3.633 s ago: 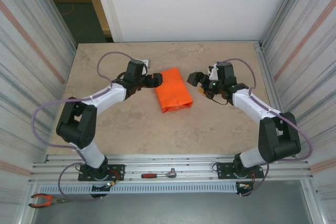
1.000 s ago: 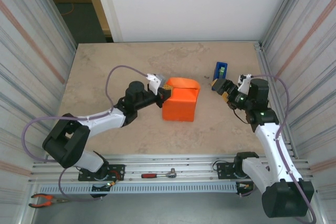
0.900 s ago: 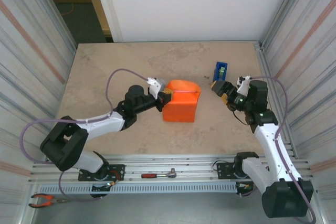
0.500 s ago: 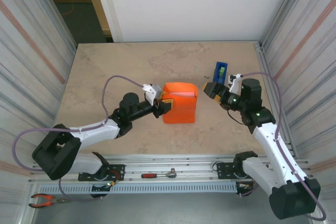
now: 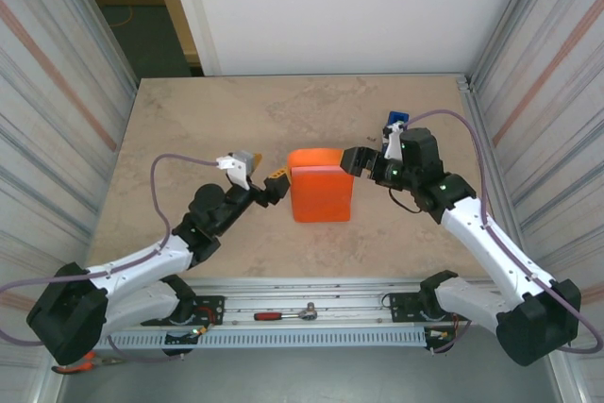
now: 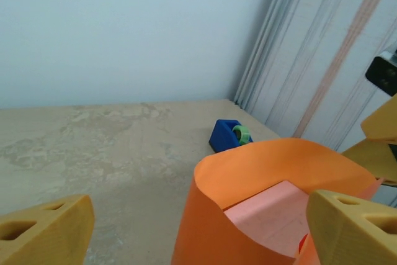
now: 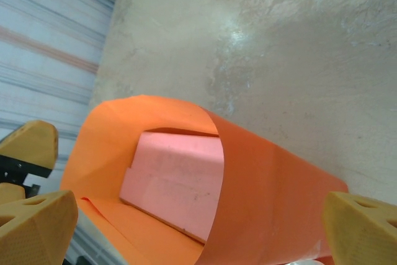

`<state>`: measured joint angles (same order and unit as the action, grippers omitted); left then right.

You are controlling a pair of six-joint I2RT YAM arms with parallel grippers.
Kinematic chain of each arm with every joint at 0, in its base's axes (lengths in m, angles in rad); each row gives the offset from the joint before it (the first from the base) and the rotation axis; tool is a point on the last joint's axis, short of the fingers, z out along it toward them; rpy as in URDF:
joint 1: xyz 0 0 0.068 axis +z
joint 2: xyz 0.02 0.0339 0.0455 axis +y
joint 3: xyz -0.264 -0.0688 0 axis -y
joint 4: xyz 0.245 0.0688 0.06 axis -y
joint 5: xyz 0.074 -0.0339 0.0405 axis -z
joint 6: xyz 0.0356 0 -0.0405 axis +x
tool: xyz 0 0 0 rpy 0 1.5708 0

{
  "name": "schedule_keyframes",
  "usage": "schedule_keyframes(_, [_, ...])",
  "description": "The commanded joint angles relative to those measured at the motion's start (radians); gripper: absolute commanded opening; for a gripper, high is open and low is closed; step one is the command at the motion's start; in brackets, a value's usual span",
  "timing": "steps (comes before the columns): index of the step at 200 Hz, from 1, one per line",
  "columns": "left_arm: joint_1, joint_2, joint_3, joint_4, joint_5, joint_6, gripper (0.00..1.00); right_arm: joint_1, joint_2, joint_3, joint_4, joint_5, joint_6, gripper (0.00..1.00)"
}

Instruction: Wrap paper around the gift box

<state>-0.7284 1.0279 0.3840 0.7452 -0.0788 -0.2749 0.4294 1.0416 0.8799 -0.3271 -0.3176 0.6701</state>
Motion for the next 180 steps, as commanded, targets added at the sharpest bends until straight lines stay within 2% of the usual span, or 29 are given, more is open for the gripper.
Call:
schedule_keyframes(1, [-0.042, -0.023, 0.000, -0.058, -0.076, -0.005, 0.89, 0.028, 0.005, 0.035, -0.050, 0.067, -0.065, 0.98])
schedule_keyframes(29, [-0.103, -0.003, 0.004, -0.055, -0.161, 0.003, 0.91, 0.054, 0.010, 0.008, -0.036, 0.090, -0.070, 0.98])
schedule_keyframes(87, [-0.140, 0.078, 0.065, -0.064, -0.157, 0.044, 0.92, 0.083, 0.006, -0.041, 0.042, 0.081, -0.089, 0.98])
schedule_keyframes(123, [-0.150, 0.101, 0.103, -0.068, -0.181, 0.032, 0.93, 0.073, -0.006, -0.031, 0.016, 0.110, -0.079, 0.98])
schedule_keyframes(142, [-0.139, 0.048, 0.200, -0.244, -0.207, 0.011, 0.92, 0.056, 0.018, 0.037, -0.067, 0.114, -0.068, 1.00])
schedule_keyframes(157, [-0.107, 0.024, 0.295, -0.436, -0.225, -0.052, 0.91, 0.027, 0.051, 0.101, -0.130, 0.074, -0.058, 0.94])
schedule_keyframes(180, [0.011, 0.044, 0.452, -0.731, -0.089, -0.181, 0.85, -0.001, 0.107, 0.196, -0.213, 0.040, -0.056, 0.83])
